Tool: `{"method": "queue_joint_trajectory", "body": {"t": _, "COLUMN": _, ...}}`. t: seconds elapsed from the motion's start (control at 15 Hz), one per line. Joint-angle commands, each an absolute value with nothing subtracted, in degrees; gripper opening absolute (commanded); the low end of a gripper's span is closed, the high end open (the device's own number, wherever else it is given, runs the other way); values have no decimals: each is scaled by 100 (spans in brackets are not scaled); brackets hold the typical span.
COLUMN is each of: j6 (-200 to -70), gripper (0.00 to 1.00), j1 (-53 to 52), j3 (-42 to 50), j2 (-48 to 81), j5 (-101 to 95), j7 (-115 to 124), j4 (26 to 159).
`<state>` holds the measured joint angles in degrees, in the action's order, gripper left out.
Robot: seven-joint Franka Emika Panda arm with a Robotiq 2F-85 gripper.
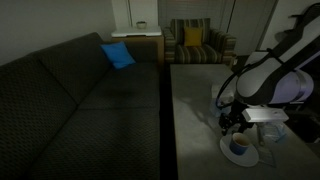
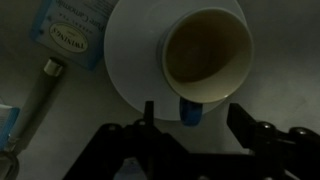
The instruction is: Move mug from the white plate to the table
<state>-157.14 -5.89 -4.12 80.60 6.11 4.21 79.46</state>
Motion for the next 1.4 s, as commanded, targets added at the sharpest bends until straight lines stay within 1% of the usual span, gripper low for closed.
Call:
{"method": "queue_joint_trajectory", "body": {"t": 0.0, "j6": -15773, "gripper": 46, "j1": -657, "j3": -331, "j2": 8050, "j5": 530, "j7": 497, "j4": 7977}}
{"method": "queue_joint_trajectory", "body": {"t": 0.27, "j6": -15773, "gripper": 18, "j1": -673, "j3": -320, "j2": 8036, "j5": 527, "j7": 501, "j4": 7989}}
{"method": "queue_joint_trajectory", "body": {"t": 0.4, "j6": -15760, "gripper": 8, "j1": -666, "j3": -316, "j2": 8030, "j5": 527, "j7": 498, "j4": 7982}}
{"method": "queue_joint_trajectory", "body": {"t": 0.47, "j6": -15748, "gripper": 6, "j1": -666, "j3": -310, "j2": 8033, "j5": 526, "j7": 501, "j4": 7972}}
{"method": "queue_joint_trajectory", "body": {"t": 0.53, "j6": -15723, "gripper": 0, "j1": -678, "j3": -289, "j2": 8035, "j5": 521, "j7": 518, "j4": 7958}}
{"method": "queue_joint_trajectory", "body": {"t": 0.6, "j6": -15712, "gripper": 3, "j1": -682, "j3": -278, "j2": 8035, "j5": 520, "j7": 525, "j4": 7956}}
{"method": "queue_joint_trajectory", "body": {"t": 0.93, "j6": -15680, "gripper": 3, "j1": -737, "j3": -182, "j2": 7983, "j5": 493, "j7": 569, "j4": 7995}}
{"method": "queue_joint_trajectory", "body": {"t": 1.33, "j6": -15726, "gripper": 3, "j1": -1170, "j3": 134, "j2": 7769, "j5": 529, "j7": 745, "j4": 8232}}
